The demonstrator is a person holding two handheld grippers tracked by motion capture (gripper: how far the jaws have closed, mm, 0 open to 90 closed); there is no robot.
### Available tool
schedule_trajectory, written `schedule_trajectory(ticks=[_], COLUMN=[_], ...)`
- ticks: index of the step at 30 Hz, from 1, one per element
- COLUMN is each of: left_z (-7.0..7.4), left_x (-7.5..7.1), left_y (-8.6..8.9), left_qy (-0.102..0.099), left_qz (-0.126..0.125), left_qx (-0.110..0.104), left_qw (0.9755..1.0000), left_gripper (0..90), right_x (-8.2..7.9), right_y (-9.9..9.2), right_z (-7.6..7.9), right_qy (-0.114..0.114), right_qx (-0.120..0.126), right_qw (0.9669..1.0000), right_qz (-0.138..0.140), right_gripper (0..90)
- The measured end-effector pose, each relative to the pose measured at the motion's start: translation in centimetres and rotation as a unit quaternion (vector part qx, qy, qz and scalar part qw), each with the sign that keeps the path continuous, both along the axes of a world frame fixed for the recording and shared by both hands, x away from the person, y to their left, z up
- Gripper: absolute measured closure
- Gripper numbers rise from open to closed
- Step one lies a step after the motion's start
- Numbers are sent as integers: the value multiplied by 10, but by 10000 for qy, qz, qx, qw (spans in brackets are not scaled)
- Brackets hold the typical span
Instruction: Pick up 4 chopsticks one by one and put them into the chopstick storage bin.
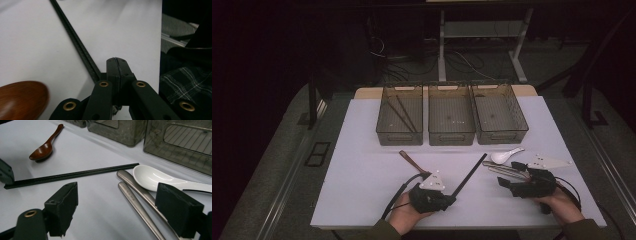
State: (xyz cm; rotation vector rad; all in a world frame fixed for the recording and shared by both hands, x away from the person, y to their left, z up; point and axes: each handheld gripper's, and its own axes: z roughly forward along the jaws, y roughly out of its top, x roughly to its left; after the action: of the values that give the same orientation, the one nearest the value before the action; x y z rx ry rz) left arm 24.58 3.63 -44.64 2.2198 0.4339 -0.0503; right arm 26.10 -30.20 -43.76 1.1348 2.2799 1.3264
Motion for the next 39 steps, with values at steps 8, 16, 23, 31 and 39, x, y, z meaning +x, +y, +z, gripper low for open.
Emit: schedule_trajectory(ticks=[8,16,23,31,39], left_z=[-6,-5,-4,-2,0], left_x=[-2,0,3,8,9], left_y=[-5,0,7,21,22], left_qy=[-49,-78,-80,-118,-73], left_qz=[-77,6,133,320,277], left_qx=[260,339,414,511,447], left_qw=[9996,9994,9990,9981,9986], left_gripper=[888,888,887,888,886], right_x=[0,0,0,0,0], right_y=[-1,-2,-2,-2,-2], right_z=[0,1,1,1,1], right_qy=[-9,-18,-20,-30,-18], right_qx=[9,11,15,20,26], right_qw=[10000,10000,10000,10000,10000], right_qz=[-12,-23,-37,-47,-45], right_gripper=[182,182,182,182,182])
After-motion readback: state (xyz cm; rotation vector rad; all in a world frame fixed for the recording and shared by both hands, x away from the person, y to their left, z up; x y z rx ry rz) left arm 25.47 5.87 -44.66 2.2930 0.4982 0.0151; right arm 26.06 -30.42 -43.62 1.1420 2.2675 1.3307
